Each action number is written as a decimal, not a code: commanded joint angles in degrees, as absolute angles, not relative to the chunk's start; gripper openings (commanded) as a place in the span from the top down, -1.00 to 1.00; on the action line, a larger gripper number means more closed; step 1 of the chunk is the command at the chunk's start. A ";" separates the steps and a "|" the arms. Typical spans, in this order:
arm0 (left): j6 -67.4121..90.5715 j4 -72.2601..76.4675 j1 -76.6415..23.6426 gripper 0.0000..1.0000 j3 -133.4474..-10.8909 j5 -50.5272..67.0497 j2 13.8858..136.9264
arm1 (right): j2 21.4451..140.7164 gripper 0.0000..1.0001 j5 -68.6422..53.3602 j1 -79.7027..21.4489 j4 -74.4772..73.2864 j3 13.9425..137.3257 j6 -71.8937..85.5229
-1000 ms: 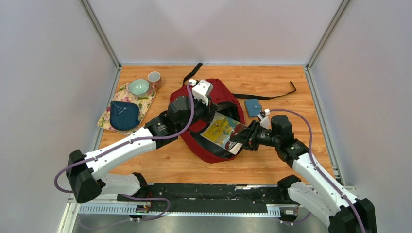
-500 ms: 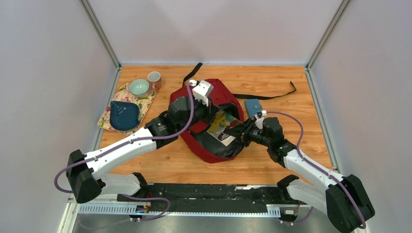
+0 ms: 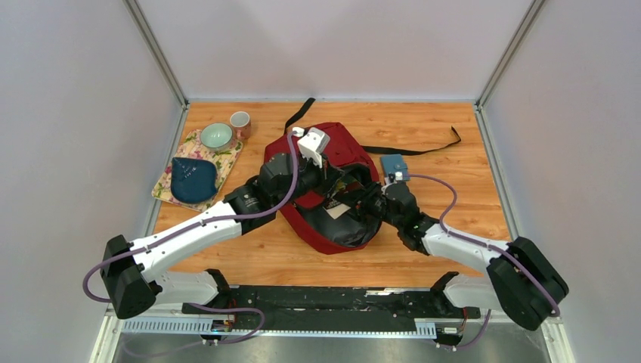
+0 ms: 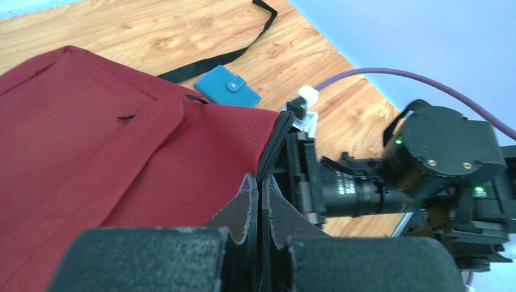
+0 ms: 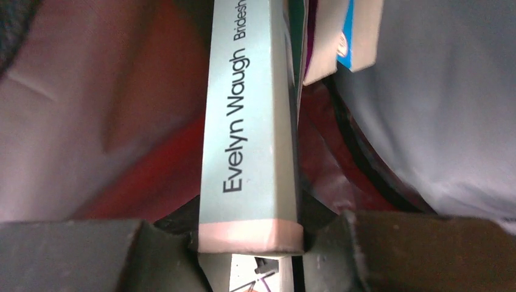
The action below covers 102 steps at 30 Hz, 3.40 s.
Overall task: Pack the student bag
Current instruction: Place the book in the student bag, then zip the student bag at the center of the board.
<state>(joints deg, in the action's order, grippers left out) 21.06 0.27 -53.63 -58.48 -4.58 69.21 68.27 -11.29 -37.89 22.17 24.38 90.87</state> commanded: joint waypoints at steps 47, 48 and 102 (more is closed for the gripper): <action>26.10 6.33 -53.88 1.00 -52.91 -1.14 62.49 | 82.78 0.76 7.03 -40.43 14.68 36.63 74.18; 26.10 6.33 -53.88 1.00 -53.00 -1.14 62.58 | 83.58 0.85 7.21 -40.43 14.59 37.69 73.57; 28.39 6.94 -53.96 1.00 -50.71 2.90 65.74 | 54.67 0.85 16.00 -34.81 -23.82 34.45 46.49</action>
